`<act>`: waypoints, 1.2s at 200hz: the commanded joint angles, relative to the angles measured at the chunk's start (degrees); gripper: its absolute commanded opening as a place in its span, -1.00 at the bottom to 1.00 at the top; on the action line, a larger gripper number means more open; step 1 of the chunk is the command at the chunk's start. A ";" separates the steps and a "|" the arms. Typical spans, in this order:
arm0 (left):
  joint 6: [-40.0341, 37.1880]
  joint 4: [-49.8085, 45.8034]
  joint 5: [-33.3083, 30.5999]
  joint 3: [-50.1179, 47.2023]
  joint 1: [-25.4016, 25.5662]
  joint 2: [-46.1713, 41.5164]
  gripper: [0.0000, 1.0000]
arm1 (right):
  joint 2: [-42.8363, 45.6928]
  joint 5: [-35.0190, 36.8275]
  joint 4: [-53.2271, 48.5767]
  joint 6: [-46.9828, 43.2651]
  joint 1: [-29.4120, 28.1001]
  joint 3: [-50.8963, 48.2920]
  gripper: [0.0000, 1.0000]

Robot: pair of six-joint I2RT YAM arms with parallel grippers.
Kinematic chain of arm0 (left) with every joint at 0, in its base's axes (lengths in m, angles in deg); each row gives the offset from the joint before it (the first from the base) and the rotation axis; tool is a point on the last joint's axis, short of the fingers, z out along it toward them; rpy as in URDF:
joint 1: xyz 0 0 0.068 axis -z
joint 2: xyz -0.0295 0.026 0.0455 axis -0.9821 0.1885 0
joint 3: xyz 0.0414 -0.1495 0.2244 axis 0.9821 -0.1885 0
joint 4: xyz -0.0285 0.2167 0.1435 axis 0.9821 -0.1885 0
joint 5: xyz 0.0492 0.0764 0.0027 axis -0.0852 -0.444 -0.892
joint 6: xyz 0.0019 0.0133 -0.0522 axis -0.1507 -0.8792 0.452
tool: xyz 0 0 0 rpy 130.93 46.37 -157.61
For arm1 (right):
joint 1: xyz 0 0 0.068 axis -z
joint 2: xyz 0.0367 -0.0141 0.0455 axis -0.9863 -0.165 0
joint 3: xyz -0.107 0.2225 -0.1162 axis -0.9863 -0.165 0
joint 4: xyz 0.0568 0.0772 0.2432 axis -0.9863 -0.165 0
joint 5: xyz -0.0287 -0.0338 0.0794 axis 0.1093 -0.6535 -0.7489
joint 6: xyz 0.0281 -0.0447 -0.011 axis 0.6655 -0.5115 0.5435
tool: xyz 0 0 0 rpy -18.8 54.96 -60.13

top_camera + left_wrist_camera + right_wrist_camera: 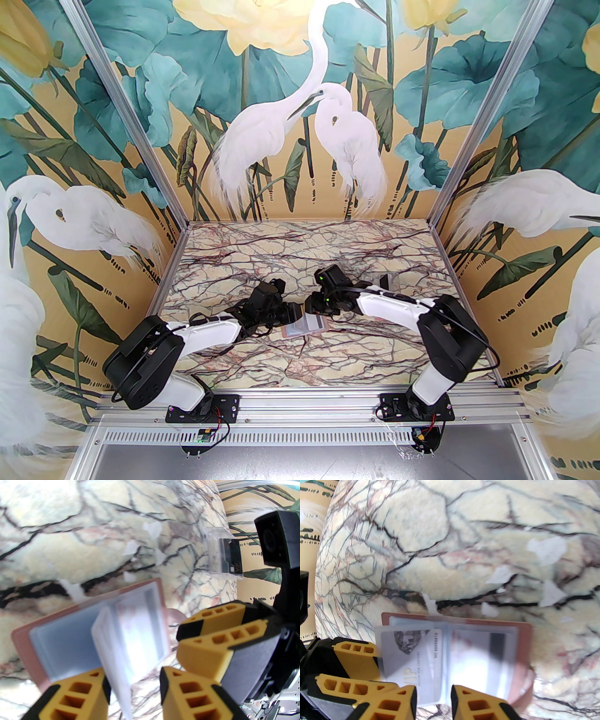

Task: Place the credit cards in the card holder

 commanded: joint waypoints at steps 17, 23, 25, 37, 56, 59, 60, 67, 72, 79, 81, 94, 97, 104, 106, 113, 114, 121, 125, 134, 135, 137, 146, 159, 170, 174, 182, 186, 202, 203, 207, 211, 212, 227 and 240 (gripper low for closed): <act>-0.13 -0.61 1.15 3.53 1.59 2.71 -0.15 | 3.27 2.13 -2.44 -0.39 2.54 -2.39 -0.34; -0.13 -0.63 1.22 3.98 1.91 3.33 -0.12 | 3.71 2.15 -2.58 -0.26 3.02 -2.69 -0.34; -0.13 -0.65 1.24 4.16 2.00 3.55 -0.12 | 3.91 2.22 -2.58 -0.26 3.18 -2.80 -0.34; -0.13 -0.44 1.57 5.10 2.28 4.86 -0.11 | 4.91 2.44 -2.82 -0.21 4.06 -3.52 -0.34; 0.34 0.43 2.35 6.20 2.53 7.05 -0.12 | 6.67 3.67 -3.38 0.01 5.47 -4.67 -0.33; 0.38 0.55 2.53 6.36 2.52 7.39 -0.12 | 6.96 3.80 -3.45 -0.01 5.72 -4.90 -0.33; 0.39 0.61 2.54 6.39 2.51 7.50 -0.12 | 7.03 3.81 -3.46 0.00 5.76 -5.01 -0.34; 0.48 0.83 2.79 6.67 2.67 8.09 -0.12 | 7.56 3.90 -3.46 0.09 6.26 -5.40 -0.33; 0.48 0.93 2.87 6.85 2.66 8.33 -0.12 | 7.98 3.98 -3.53 0.10 6.57 -5.77 -0.33; 0.40 0.90 2.85 7.09 2.71 8.62 -0.12 | 8.47 4.02 -3.63 0.10 6.85 -5.98 -0.33; 0.40 0.92 2.90 7.11 2.73 8.65 -0.12 | 8.62 4.03 -3.70 0.05 7.01 -6.10 -0.33; 0.14 0.61 2.74 7.25 2.68 8.58 -0.12 | 9.21 4.34 -4.24 -0.12 7.41 -6.31 -0.32; 0.07 0.58 2.70 7.21 2.72 8.51 -0.12 | 9.30 4.38 -4.37 -0.21 7.49 -6.34 -0.33; -0.04 0.32 2.50 7.21 2.69 8.25 -0.12 | 9.48 4.44 -4.59 -0.41 7.60 -6.35 -0.32; -0.11 0.32 2.48 7.21 2.72 8.18 -0.12 | 9.55 4.44 -4.67 -0.43 7.57 -6.35 -0.32; -0.21 0.07 2.26 7.21 2.67 7.90 -0.12 | 9.62 4.39 -4.86 -0.58 7.64 -6.36 -0.33; -0.26 0.02 2.28 7.21 2.67 7.84 -0.12 | 9.64 4.37 -4.91 -0.59 7.65 -6.36 -0.32; -0.39 -0.26 2.06 7.12 2.69 7.57 -0.12 | 9.66 3.85 -4.81 -0.72 7.65 -6.37 -0.34; -0.48 -0.21 1.95 7.06 2.72 7.43 -0.12 | 9.65 3.48 -4.71 -0.78 7.64 -6.35 -0.34; -0.65 -0.30 1.88 7.03 2.68 7.31 -0.12 | 9.62 2.51 -4.41 -0.78 7.56 -6.29 -0.36; -0.66 -0.34 1.87 7.08 2.72 7.33 -0.12 | 9.64 2.38 -4.38 -0.78 7.56 -6.27 -0.36; -0.72 -0.40 1.86 7.11 2.69 7.34 -0.12 | 9.63 2.17 -4.35 -0.78 7.52 -6.29 -0.36; -0.74 -0.42 1.94 7.27 2.69 7.66 -0.12 | 9.74 1.61 -4.10 -0.81 7.42 -6.26 -0.38; -0.55 -0.01 2.47 7.72 2.74 8.27 -0.12 | 10.13 1.46 -4.08 -0.72 7.36 -6.09 -0.40; -0.40 0.51 2.97 8.06 2.75 8.74 -0.12 | 10.52 1.64 -4.13 -0.85 7.32 -6.08 -0.40; -0.40 0.58 3.08 8.28 2.73 8.85 -0.12 | 10.62 1.71 -4.23 -0.79 7.32 -6.05 -0.40; -0.52 0.47 3.22 8.64 2.75 9.00 -0.12 | 10.80 1.80 -4.25 -0.83 7.30 -6.03 -0.40; -0.63 0.49 3.26 8.82 2.69 8.97 -0.11 | 10.80 1.89 -4.34 -0.79 7.30 -6.01 -0.40; -0.87 0.26 3.60 9.46 2.71 8.78 -0.08 | 10.80 1.89 -4.43 -0.83 7.30 -6.18 -0.39; -0.90 0.29 3.61 9.52 2.73 8.81 -0.08 | 10.80 1.89 -4.43 -0.80 7.34 -6.22 -0.39; -0.93 0.29 3.77 9.62 2.68 8.75 -0.08 | 10.80 1.89 -4.43 -0.81 7.33 -6.30 -0.38; -0.88 0.31 3.86 9.77 2.67 8.88 -0.07 | 10.88 1.97 -4.48 -0.79 7.33 -6.39 -0.38; -0.90 0.31 3.87 9.81 2.67 8.86 -0.07 | 10.89 1.98 -4.50 -0.79 7.32 -6.37 -0.38; -0.82 0.43 4.35 10.20 2.75 9.34 -0.05 | 11.17 2.21 -4.44 -0.78 7.31 -6.66 -0.37; -0.83 0.48 4.49 10.46 2.83 9.66 -0.05 | 11.63 2.34 -4.43 -0.81 7.31 -6.70 -0.37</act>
